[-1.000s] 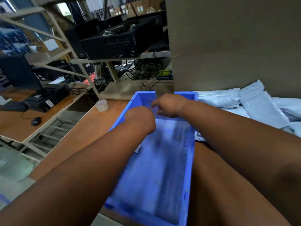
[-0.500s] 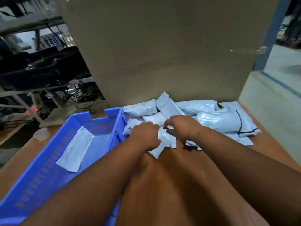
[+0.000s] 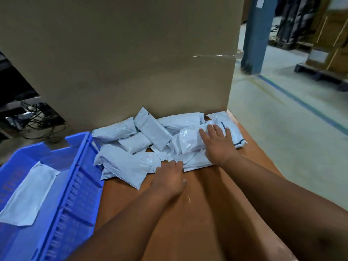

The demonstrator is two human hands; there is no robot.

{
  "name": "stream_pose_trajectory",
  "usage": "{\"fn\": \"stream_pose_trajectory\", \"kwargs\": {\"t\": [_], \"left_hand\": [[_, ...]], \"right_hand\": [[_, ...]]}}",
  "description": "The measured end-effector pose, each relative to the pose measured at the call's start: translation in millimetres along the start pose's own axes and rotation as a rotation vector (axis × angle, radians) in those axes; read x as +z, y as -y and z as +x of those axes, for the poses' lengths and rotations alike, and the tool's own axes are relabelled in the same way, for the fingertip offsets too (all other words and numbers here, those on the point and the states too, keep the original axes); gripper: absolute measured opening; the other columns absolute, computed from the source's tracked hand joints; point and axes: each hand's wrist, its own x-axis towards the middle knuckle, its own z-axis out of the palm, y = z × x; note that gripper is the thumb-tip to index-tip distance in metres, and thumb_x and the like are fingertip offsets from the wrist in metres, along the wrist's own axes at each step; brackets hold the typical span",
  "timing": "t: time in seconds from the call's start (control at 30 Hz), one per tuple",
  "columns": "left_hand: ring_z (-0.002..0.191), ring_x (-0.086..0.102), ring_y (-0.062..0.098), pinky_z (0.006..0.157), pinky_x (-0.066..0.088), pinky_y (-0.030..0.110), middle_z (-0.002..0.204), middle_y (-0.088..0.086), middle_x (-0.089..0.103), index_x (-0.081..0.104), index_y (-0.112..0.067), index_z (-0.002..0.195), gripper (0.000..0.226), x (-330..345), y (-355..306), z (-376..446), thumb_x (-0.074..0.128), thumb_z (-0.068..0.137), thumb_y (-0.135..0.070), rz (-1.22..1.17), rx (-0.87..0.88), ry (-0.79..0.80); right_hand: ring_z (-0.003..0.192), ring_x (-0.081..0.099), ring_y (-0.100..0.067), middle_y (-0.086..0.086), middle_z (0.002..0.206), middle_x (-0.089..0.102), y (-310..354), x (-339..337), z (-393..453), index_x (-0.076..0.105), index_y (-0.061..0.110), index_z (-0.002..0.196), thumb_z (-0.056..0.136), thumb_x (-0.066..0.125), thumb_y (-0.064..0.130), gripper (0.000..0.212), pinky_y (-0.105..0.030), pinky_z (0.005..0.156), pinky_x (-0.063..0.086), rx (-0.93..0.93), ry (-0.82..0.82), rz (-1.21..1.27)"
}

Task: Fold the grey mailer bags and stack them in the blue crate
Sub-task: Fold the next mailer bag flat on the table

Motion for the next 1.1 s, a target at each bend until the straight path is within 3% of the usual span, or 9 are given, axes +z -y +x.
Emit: {"fn": "stream_pose_trajectory", "kwargs": {"t": [0.17, 0.3, 0.4, 0.6, 0.7, 0.8, 0.9, 1.0, 1.1], "left_hand": [[0.117, 0.054, 0.027, 0.092, 0.047, 0.046, 0.129, 0.002, 0.053, 0.047, -0.025, 0.130, 0.048, 4.3, -5.6, -2.0, 0.057, 0.094, -0.055, 0.026, -0.045, -0.049], [0.107, 0.058, 0.026, 0.087, 0.051, 0.043, 0.127, 0.000, 0.054, 0.047, -0.026, 0.128, 0.045, 9.8, -0.5, -16.6, 0.057, 0.092, -0.052, -0.011, -0.083, -0.113], [0.110, 0.058, 0.026, 0.091, 0.050, 0.043, 0.128, -0.002, 0.055, 0.048, -0.025, 0.136, 0.051, 9.5, 6.7, -25.7, 0.058, 0.092, -0.048, -0.031, -0.100, -0.179], [0.120, 0.059, 0.029, 0.097, 0.051, 0.045, 0.135, 0.005, 0.059, 0.050, -0.019, 0.143, 0.064, 14.6, 24.4, -64.3, 0.055, 0.090, -0.055, -0.129, -0.219, -0.330], [0.130, 0.055, 0.025, 0.108, 0.048, 0.043, 0.145, 0.003, 0.056, 0.046, -0.024, 0.152, 0.073, 42.4, 41.9, -106.7, 0.045, 0.091, -0.063, -0.208, -0.266, -0.319], [0.123, 0.062, 0.031, 0.104, 0.051, 0.048, 0.136, 0.012, 0.065, 0.041, -0.027, 0.149, 0.064, 74.1, 49.6, -157.0, 0.040, 0.097, -0.065, -0.290, -0.328, -0.341], [0.112, 0.058, 0.024, 0.098, 0.045, 0.039, 0.125, 0.013, 0.069, 0.049, -0.016, 0.142, 0.056, 83.2, 40.7, -211.7, 0.054, 0.091, -0.038, -0.244, -0.317, -0.376], [0.128, 0.059, 0.032, 0.110, 0.045, 0.043, 0.144, 0.013, 0.060, 0.045, -0.008, 0.152, 0.079, 80.1, 39.4, -245.5, 0.054, 0.077, -0.030, -0.193, -0.214, -0.286], [0.148, 0.045, 0.034, 0.120, 0.038, 0.047, 0.158, 0.013, 0.048, 0.041, -0.007, 0.155, 0.075, 84.2, 51.7, -251.7, 0.056, 0.084, -0.027, -0.206, -0.137, -0.249]], "right_hand": [[0.154, 0.023, -0.033, -0.008, 0.163, 0.026, -17.7, 10.4, 18.9, 0.008, 0.028, 0.166, 0.093, 0.066, 0.037, 0.093, -0.068, 0.124, 0.011, -0.064, -0.015, -0.046], [0.129, 0.048, -0.032, -0.005, 0.139, 0.052, -25.7, 11.9, 22.9, 0.034, 0.022, 0.155, 0.093, 0.061, 0.030, 0.068, -0.058, 0.121, 0.027, -0.235, -0.091, -0.093], [0.113, 0.054, -0.031, -0.004, 0.124, 0.060, -15.7, 6.0, 11.5, 0.050, 0.020, 0.141, 0.093, 0.057, 0.028, 0.049, -0.050, 0.110, 0.036, -0.346, -0.206, -0.058], [0.106, 0.054, -0.033, -0.005, 0.121, 0.060, 44.0, 4.2, -61.0, 0.056, 0.017, 0.145, 0.094, 0.062, 0.033, 0.053, -0.047, 0.085, 0.045, -0.538, -0.322, 0.132], [0.104, 0.057, -0.031, -0.004, 0.118, 0.062, 69.4, 8.0, -103.7, 0.062, 0.018, 0.138, 0.091, 0.063, 0.034, 0.050, -0.045, 0.083, 0.048, -0.679, -0.324, 0.160], [0.097, 0.057, -0.028, -0.003, 0.110, 0.061, 86.3, 12.6, -139.3, 0.064, 0.020, 0.131, 0.093, 0.056, 0.033, 0.041, -0.043, 0.080, 0.048, -0.822, -0.288, 0.158], [0.092, 0.056, -0.027, -0.001, 0.106, 0.057, 104.9, 20.8, -166.6, 0.065, 0.023, 0.124, 0.094, 0.058, 0.032, 0.031, -0.043, 0.077, 0.048, -0.870, -0.225, 0.198], [0.093, 0.054, -0.026, -0.001, 0.105, 0.054, 119.7, 21.8, -187.4, 0.066, 0.023, 0.121, 0.094, 0.060, 0.032, 0.029, -0.045, 0.079, 0.051, -0.869, -0.156, 0.199], [0.093, 0.053, -0.026, 0.000, 0.103, 0.055, 128.6, 15.7, -201.1, 0.069, 0.025, 0.112, 0.098, 0.057, 0.035, 0.021, -0.048, 0.084, 0.048, -0.840, -0.142, 0.246]]}}
